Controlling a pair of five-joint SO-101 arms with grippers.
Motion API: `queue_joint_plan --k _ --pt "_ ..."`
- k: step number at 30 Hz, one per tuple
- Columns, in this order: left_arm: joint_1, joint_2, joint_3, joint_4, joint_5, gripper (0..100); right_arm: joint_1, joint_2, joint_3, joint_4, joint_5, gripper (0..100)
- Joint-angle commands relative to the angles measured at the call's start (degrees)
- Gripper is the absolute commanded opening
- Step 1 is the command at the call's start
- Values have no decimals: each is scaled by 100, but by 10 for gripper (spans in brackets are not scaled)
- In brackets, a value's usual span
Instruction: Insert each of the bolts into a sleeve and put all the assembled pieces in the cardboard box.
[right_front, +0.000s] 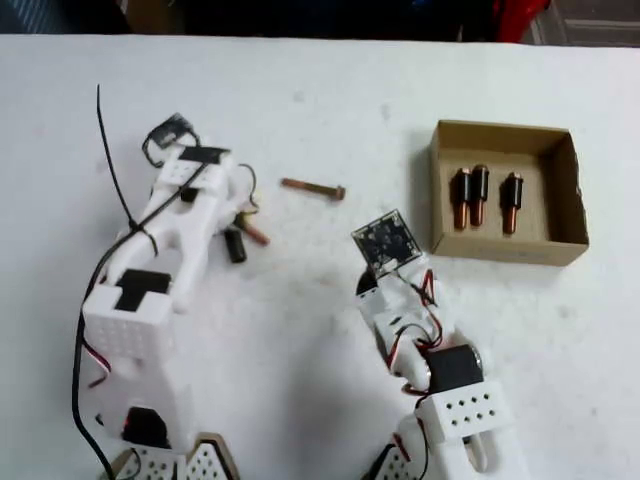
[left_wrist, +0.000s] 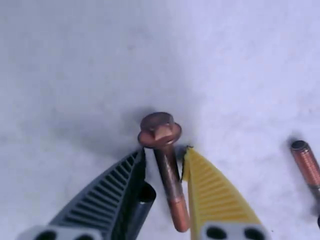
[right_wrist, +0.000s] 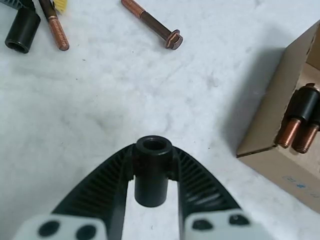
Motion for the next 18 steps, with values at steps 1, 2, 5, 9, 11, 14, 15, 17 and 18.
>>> queue_joint_plan --k 1,2,5,9,11,14,15,17,18 --pt "-57 48 -70 -440 62 154 48 -119 -53 -110 53 17" --pt "-66 48 -70 -510 53 154 48 -119 -53 -110 53 17" --pt "-75 48 -79 -651 44 154 40 -119 -53 -110 53 17" --pt "-75 48 -79 -818 44 154 40 -119 -53 -110 53 17" --pt "-75 48 -88 -835 44 154 40 -119 -53 -110 53 17" --pt "-127 48 -229 -791 44 154 40 -119 -53 -110 53 17" --pt "-180 48 -273 -791 44 154 40 -119 -53 -110 53 17" --pt "-259 48 -290 -800 53 154 40 -119 -35 -110 53 17" --pt "-286 48 -281 -791 53 154 31 -119 -9 -119 53 17"
